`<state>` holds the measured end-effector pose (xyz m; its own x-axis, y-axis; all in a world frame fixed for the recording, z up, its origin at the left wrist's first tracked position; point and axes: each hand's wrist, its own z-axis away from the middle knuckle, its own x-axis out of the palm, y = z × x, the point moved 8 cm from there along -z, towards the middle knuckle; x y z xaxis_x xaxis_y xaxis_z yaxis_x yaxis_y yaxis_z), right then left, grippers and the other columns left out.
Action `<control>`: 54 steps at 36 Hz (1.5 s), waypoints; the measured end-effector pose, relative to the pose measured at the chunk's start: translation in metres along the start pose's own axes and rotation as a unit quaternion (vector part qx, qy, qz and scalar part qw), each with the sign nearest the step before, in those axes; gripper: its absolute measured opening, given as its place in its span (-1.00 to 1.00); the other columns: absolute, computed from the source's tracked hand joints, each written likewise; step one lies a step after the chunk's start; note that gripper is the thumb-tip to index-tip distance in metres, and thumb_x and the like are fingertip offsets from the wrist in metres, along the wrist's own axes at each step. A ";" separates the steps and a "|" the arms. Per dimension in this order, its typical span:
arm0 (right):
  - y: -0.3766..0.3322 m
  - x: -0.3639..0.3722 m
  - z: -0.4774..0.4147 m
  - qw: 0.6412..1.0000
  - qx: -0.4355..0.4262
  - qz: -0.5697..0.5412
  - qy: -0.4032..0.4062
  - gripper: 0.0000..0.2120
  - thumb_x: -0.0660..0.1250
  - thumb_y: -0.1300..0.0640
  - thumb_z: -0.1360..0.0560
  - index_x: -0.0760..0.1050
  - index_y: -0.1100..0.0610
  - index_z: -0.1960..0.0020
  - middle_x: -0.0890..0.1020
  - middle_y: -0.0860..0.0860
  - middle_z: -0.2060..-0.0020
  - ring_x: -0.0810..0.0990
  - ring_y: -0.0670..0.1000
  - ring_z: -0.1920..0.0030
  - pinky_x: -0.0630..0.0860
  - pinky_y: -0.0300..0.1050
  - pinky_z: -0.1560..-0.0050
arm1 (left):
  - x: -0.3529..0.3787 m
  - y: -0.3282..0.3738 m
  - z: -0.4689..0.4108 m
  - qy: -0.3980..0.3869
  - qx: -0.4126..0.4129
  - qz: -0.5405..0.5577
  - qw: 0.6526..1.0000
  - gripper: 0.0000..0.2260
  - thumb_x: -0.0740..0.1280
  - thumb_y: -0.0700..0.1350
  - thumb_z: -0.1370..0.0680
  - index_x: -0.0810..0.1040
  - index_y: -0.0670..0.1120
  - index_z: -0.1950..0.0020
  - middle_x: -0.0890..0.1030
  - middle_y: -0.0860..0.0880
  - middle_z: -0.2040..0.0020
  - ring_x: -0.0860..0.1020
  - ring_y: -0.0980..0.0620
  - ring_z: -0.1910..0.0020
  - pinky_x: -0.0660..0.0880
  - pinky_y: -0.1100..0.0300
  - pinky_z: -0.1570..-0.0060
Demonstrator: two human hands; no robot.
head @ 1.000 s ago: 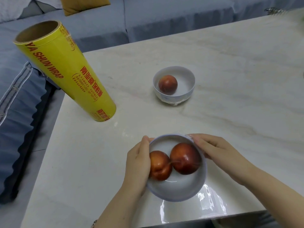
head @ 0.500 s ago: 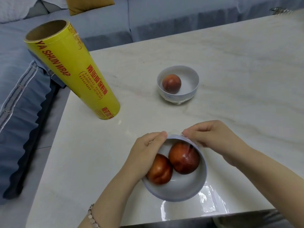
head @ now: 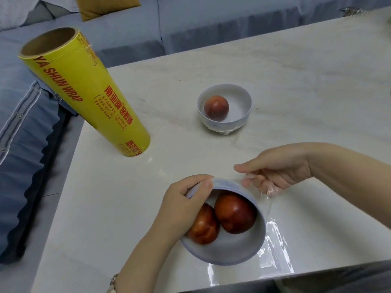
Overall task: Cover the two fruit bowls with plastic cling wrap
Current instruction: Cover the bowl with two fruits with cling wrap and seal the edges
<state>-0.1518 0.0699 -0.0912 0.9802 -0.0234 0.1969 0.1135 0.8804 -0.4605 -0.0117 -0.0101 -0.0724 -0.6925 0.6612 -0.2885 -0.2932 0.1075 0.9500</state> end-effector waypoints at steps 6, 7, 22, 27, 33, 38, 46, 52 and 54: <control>-0.017 -0.005 0.007 0.989 -0.150 -0.003 0.011 -0.76 0.42 0.04 -0.22 0.41 0.16 0.39 0.47 0.03 0.46 0.48 -0.10 0.47 0.46 -0.34 0.43 | 0.001 -0.002 -0.004 -0.010 -0.013 -0.014 1.000 -0.85 0.27 0.08 -0.38 0.62 0.28 0.21 0.64 0.35 0.09 0.56 0.36 0.00 0.40 0.53 0.03; -0.020 -0.004 0.006 0.981 -0.193 -0.033 0.004 -0.76 0.48 0.08 -0.22 0.44 0.17 0.36 0.51 0.06 0.38 0.54 -0.10 0.41 0.50 -0.33 0.37 | 0.002 -0.001 -0.004 -0.016 -0.010 -0.007 1.000 -0.85 0.27 0.11 -0.36 0.63 0.25 0.19 0.66 0.31 0.09 0.57 0.34 0.00 0.40 0.51 0.03; -0.009 0.013 -0.010 0.883 -0.346 -0.306 0.085 -0.96 0.40 0.28 -0.16 0.59 0.17 0.44 0.65 0.10 0.43 0.66 -0.03 0.37 0.60 -0.25 0.31 | 0.005 0.003 -0.005 -0.036 0.020 -0.003 0.999 -0.68 0.22 0.20 -0.33 0.64 0.12 0.07 0.68 0.20 0.04 0.60 0.23 -0.02 0.44 0.44 0.00; 0.002 0.008 -0.012 0.884 -0.311 -0.275 0.216 -0.92 0.48 0.33 -0.27 0.62 0.19 0.34 0.65 0.01 0.46 0.59 -0.10 0.47 0.54 -0.31 0.39 | 0.001 0.003 0.000 -0.008 0.018 -0.017 1.000 -0.83 0.27 0.13 -0.36 0.60 0.21 0.11 0.64 0.36 0.12 0.58 0.34 0.02 0.40 0.53 0.06; 0.000 0.002 -0.006 0.894 -0.296 -0.191 0.276 -0.90 0.54 0.27 -0.26 0.63 0.25 0.29 0.64 -0.07 0.50 0.57 -0.17 0.49 0.53 -0.37 0.41 | 0.001 0.004 0.003 0.009 0.013 -0.017 1.000 -0.85 0.27 0.02 -0.39 0.60 0.21 0.13 0.63 0.38 0.13 0.57 0.36 0.02 0.40 0.53 0.07; 0.001 0.002 -0.008 0.913 -0.260 -0.133 0.284 -0.76 0.53 0.12 -0.30 0.63 0.30 0.22 0.62 -0.04 0.48 0.53 -0.18 0.53 0.44 -0.41 0.50 | -0.001 0.004 0.005 0.023 0.012 -0.014 1.000 -0.85 0.27 0.01 -0.38 0.60 0.22 0.16 0.64 0.38 0.16 0.58 0.35 0.04 0.40 0.53 0.08; 0.013 0.006 -0.020 0.944 -0.195 -0.117 0.241 -0.64 0.55 0.05 -0.25 0.61 0.35 0.20 0.62 0.11 0.37 0.56 -0.02 0.40 0.51 -0.22 0.34 | 0.000 0.009 0.008 0.020 0.035 -0.012 0.999 -0.77 0.25 0.19 -0.27 0.60 0.22 0.15 0.63 0.38 0.15 0.58 0.36 0.04 0.40 0.54 0.08; 0.010 -0.007 -0.012 0.939 -0.213 -0.050 0.266 -0.87 0.50 0.28 -0.31 0.56 0.14 0.24 0.61 0.04 0.33 0.55 -0.05 0.35 0.52 -0.33 0.36 | 0.005 0.014 0.010 -0.003 0.041 -0.027 0.999 -0.78 0.25 0.20 -0.26 0.59 0.27 0.16 0.63 0.39 0.13 0.58 0.35 0.02 0.42 0.52 0.07; 0.004 -0.021 -0.001 0.911 -0.270 -0.046 0.308 -0.80 0.46 0.37 -0.32 0.55 0.09 0.27 0.61 0.04 0.32 0.56 -0.06 0.34 0.50 -0.43 0.36 | 0.005 0.014 0.008 -0.003 0.039 -0.026 0.999 -0.79 0.25 0.21 -0.26 0.59 0.28 0.17 0.62 0.40 0.13 0.57 0.36 0.02 0.41 0.53 0.06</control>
<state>-0.1714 0.0733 -0.0978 0.8491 -0.4926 -0.1905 0.1003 0.5046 -0.8575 -0.0137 0.0007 -0.0596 -0.6740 0.6573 -0.3372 -0.2764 0.1988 0.9402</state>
